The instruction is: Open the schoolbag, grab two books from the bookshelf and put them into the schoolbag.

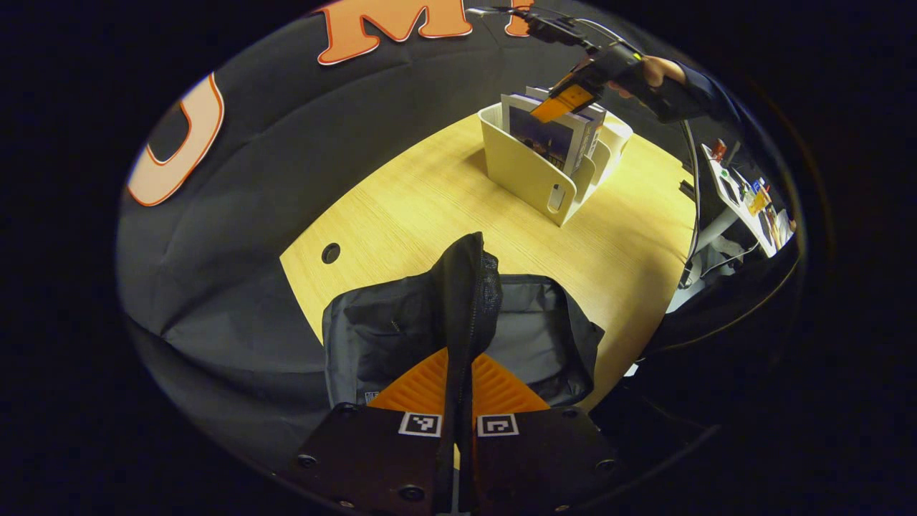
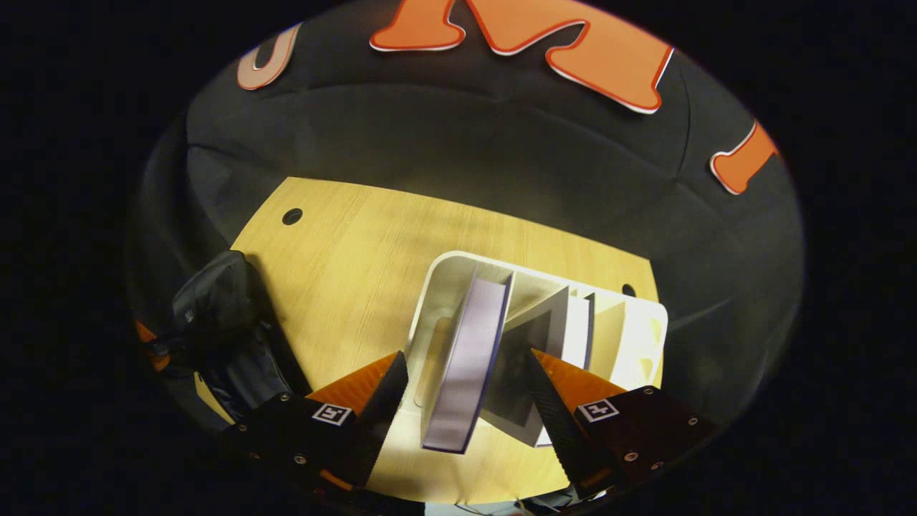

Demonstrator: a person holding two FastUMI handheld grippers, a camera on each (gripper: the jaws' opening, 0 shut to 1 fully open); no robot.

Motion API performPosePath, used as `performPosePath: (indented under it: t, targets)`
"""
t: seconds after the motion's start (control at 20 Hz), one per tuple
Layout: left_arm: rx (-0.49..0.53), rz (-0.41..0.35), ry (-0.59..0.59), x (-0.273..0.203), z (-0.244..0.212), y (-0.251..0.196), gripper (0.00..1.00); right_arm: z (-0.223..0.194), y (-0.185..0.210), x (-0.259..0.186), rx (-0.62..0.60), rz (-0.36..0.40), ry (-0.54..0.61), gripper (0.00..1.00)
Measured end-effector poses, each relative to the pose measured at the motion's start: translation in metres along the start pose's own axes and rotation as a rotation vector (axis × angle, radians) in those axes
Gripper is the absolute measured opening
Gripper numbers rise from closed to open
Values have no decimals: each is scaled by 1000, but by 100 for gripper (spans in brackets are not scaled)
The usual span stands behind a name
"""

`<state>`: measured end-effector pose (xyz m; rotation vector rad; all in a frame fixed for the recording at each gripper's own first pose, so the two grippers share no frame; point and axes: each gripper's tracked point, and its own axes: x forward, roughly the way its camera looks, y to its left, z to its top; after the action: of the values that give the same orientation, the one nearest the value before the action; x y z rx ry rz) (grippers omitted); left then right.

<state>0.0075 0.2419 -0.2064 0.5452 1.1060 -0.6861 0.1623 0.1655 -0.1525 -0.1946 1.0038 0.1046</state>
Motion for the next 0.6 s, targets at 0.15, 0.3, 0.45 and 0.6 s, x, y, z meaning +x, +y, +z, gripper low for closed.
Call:
performPosePath:
  t: [0.15,0.3,0.45,0.6]
  targets:
    - [6,0,2,-1,0,6,3,-3,-4,16,63,-13,71,92]
    - [12,-4,-2,0,0,11,3,-7,-4,26,101,-10,136,78]
    - [12,-16,-8,1,-1,11,3,-15,3,34,140,0,213,53]
    - [16,-26,-18,2,-1,13,3,-18,11,29,194,10,249,38]
